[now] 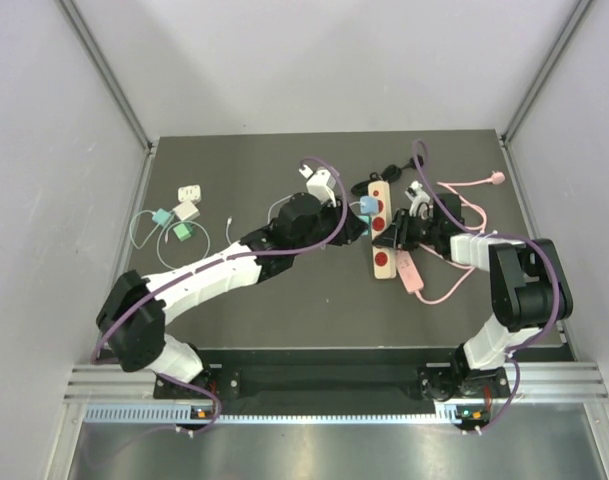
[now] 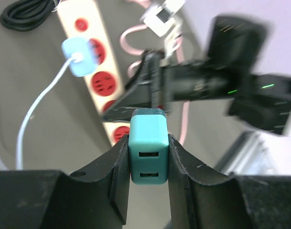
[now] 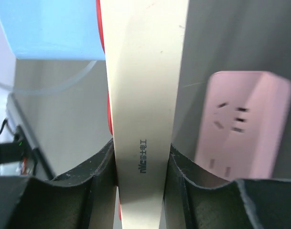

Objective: Pull the plug off the socket

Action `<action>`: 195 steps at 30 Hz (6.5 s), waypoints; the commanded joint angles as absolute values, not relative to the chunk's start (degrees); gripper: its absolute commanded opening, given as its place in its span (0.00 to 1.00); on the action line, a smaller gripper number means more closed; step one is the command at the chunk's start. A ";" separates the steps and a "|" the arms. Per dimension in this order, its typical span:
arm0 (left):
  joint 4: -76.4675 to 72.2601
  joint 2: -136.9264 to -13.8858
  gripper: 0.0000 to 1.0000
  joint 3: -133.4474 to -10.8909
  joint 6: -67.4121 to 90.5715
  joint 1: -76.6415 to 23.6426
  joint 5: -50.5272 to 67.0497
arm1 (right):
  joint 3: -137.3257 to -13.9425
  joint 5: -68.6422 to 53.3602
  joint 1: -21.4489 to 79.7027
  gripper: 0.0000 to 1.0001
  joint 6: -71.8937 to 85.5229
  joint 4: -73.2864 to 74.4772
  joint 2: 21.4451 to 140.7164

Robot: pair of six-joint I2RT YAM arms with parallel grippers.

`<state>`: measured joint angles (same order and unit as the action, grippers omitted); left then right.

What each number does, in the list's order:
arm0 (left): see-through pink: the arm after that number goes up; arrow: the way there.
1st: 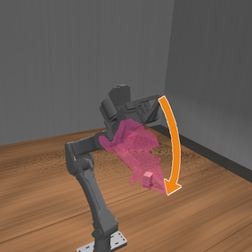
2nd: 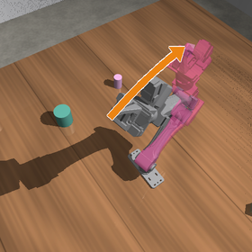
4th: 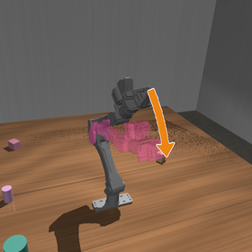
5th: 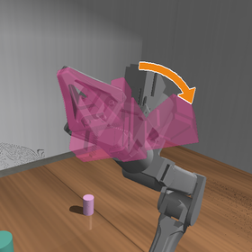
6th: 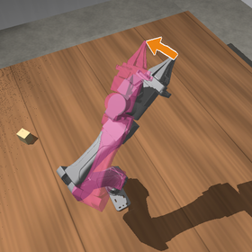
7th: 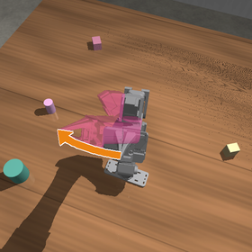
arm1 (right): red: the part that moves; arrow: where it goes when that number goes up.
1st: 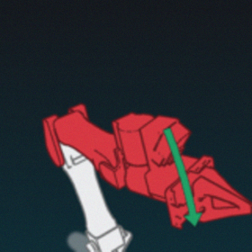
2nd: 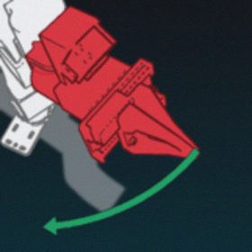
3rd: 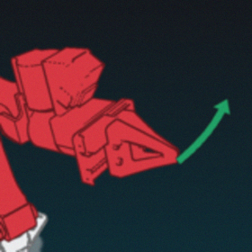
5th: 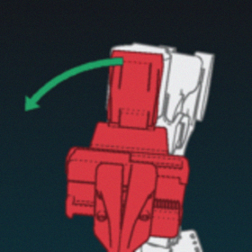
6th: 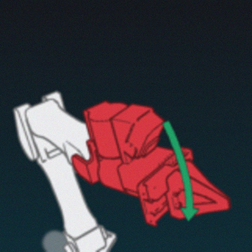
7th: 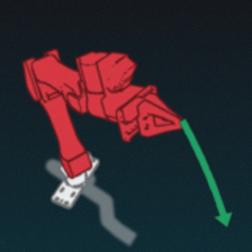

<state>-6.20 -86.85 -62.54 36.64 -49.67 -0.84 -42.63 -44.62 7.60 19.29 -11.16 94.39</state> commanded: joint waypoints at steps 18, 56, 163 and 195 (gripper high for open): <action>-13.81 -64.62 0.00 -46.69 38.93 -33.68 14.33 | -42.98 -51.94 5.62 0.00 19.34 -21.53 94.83; -14.06 -69.78 0.06 -24.87 50.71 15.29 -0.44 | -43.24 -53.96 5.01 0.00 20.21 -22.06 96.15; -3.78 -115.66 0.50 -87.53 38.50 -46.85 -16.87 | -44.21 -54.49 5.54 0.00 18.72 -20.66 96.77; 5.52 -108.01 0.00 -87.69 37.53 -45.51 -3.04 | -43.86 -42.73 4.31 0.00 17.58 -16.09 93.78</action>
